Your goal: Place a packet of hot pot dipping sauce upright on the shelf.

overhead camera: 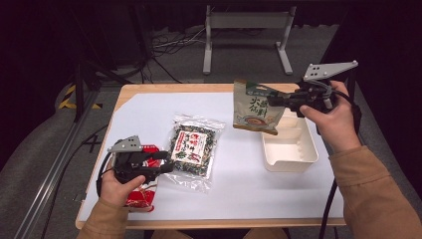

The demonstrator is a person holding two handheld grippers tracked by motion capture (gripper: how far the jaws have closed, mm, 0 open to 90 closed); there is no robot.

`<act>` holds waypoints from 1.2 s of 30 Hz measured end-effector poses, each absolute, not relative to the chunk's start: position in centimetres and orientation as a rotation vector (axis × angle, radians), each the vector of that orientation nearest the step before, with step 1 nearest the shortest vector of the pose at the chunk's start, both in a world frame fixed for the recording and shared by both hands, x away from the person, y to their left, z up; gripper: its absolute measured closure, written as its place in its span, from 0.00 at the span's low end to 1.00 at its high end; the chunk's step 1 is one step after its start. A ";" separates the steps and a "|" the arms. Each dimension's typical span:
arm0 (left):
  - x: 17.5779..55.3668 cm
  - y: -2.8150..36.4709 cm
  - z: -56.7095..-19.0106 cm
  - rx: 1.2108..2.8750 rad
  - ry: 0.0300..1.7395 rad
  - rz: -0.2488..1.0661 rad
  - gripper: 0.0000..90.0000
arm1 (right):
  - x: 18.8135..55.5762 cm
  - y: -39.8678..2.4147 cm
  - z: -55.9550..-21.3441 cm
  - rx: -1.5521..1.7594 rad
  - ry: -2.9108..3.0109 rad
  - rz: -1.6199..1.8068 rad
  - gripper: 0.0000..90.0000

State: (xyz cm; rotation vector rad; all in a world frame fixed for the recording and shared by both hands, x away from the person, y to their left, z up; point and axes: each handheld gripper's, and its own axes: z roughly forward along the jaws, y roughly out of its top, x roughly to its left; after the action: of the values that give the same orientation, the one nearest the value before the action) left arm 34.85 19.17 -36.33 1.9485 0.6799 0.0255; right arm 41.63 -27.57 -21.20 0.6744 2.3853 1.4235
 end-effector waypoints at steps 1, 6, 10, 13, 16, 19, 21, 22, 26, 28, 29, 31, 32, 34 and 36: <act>34.8 19.2 -36.3 1.947 0.683 0.025 0.48 | 41.8 -27.8 -21.2 0.679 2.378 1.417 1.00; 34.8 19.3 -36.3 1.949 0.677 0.028 0.48 | 42.3 -29.5 -21.4 0.706 2.342 1.405 1.00; 34.5 19.5 -36.4 1.949 0.685 0.029 0.48 | 42.6 -30.5 -21.4 0.729 2.325 1.394 1.00; 34.3 19.8 -36.5 1.950 0.696 0.041 0.48 | 43.0 -31.5 -21.5 0.748 2.308 1.381 1.00; 34.1 20.1 -36.5 1.947 0.706 0.050 0.48 | 43.4 -32.3 -21.5 0.760 2.297 1.370 1.00; 33.8 20.4 -36.6 1.953 0.723 0.070 0.47 | 43.8 -33.1 -21.7 0.779 2.283 1.373 1.00; 33.5 20.6 -36.7 1.945 0.741 0.070 0.46 | 44.1 -33.6 -21.9 0.785 2.277 1.371 1.00; 33.5 20.8 -36.7 1.944 0.737 0.080 0.45 | 44.2 -33.8 -21.9 0.791 2.276 1.371 1.00; 33.2 21.3 -36.8 1.942 0.755 0.096 0.45 | 44.8 -34.4 -22.0 0.799 2.266 1.349 1.00; 33.0 21.4 -36.9 1.935 0.766 0.087 0.44 | 45.2 -34.7 -22.1 0.808 2.261 1.344 1.00; 33.0 21.4 -36.9 1.935 0.766 0.087 0.44 | 45.2 -34.7 -22.1 0.808 2.261 1.344 1.00; 32.9 21.6 -36.9 1.934 0.767 0.094 0.44 | 45.8 -35.2 -22.3 0.818 2.254 1.340 1.00; 32.8 21.8 -36.9 1.925 0.773 0.087 0.44 | 46.1 -35.4 -22.4 0.816 2.252 1.337 1.00; 32.8 21.9 -36.9 1.927 0.776 0.096 0.44 | 46.2 -35.5 -22.5 0.819 2.250 1.337 1.00; 32.8 22.1 -37.0 1.921 0.777 0.080 0.44 | 46.9 -35.9 -22.9 0.823 2.247 1.328 1.00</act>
State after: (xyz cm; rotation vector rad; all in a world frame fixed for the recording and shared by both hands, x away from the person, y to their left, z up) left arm 32.79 22.12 -36.97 1.9205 0.7769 0.0803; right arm 46.88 -35.89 -22.94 0.8232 2.2466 1.3280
